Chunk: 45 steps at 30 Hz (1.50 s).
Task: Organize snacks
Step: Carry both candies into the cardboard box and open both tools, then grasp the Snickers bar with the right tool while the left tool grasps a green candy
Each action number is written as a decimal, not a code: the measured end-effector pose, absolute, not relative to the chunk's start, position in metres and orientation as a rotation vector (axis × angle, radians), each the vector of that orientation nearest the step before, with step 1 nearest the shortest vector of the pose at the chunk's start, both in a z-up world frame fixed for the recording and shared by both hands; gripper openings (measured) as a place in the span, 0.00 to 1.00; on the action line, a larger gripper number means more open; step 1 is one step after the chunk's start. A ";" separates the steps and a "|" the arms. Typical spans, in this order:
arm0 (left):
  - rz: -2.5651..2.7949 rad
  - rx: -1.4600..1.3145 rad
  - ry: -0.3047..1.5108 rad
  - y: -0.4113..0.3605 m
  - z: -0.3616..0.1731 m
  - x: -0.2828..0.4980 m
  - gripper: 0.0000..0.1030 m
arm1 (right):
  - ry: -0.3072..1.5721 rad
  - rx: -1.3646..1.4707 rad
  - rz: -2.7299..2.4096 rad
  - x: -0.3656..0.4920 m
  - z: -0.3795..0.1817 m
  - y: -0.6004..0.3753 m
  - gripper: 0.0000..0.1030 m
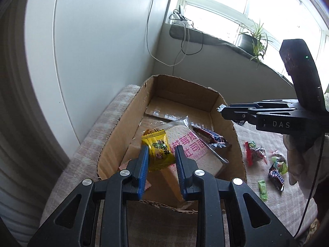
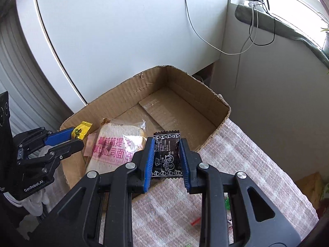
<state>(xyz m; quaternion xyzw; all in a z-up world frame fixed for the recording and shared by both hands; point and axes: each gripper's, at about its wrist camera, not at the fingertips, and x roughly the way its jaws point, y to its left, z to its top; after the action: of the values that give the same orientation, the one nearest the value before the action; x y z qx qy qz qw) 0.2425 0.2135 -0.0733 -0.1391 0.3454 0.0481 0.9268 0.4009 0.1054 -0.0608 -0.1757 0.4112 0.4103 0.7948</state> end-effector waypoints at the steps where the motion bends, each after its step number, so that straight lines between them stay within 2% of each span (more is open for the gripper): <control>1: 0.100 -0.288 0.708 0.215 -0.075 0.243 0.23 | 0.891 -0.374 0.884 0.404 -0.064 0.110 0.25; 14: 0.097 -0.278 0.702 0.220 -0.075 0.252 0.25 | 0.904 -0.395 0.910 0.415 -0.078 0.139 0.25; 15: 0.099 -0.278 0.703 0.220 -0.075 0.252 0.32 | 0.904 -0.396 0.909 0.415 -0.079 0.139 0.32; 16: 0.102 -0.279 0.703 0.220 -0.075 0.252 0.45 | 0.900 -0.397 0.906 0.415 -0.078 0.139 0.45; 18: 0.106 -0.278 0.694 0.219 -0.075 0.252 0.49 | 0.880 -0.396 0.901 0.413 -0.076 0.138 0.61; 24: 0.105 -0.278 0.699 0.218 -0.075 0.255 0.49 | 0.868 -0.398 0.901 0.411 -0.072 0.137 0.71; 27: 0.103 -0.276 0.703 0.218 -0.076 0.255 0.53 | 0.856 -0.393 0.895 0.411 -0.070 0.135 0.84; 31: 0.110 -0.276 0.701 0.217 -0.074 0.254 0.69 | 0.858 -0.382 0.893 0.412 -0.067 0.133 0.84; 37: 0.107 -0.268 0.698 0.214 -0.070 0.251 0.74 | 0.851 -0.380 0.882 0.408 -0.061 0.128 0.84; 45: 0.098 -0.254 0.689 0.201 -0.059 0.240 0.75 | 0.834 -0.362 0.866 0.392 -0.042 0.100 0.84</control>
<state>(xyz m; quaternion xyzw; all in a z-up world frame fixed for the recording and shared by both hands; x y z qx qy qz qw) 0.2395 0.2014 -0.0587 -0.1243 0.3367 0.0480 0.9322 0.3918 0.1004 -0.0416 -0.1694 0.3899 0.4053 0.8093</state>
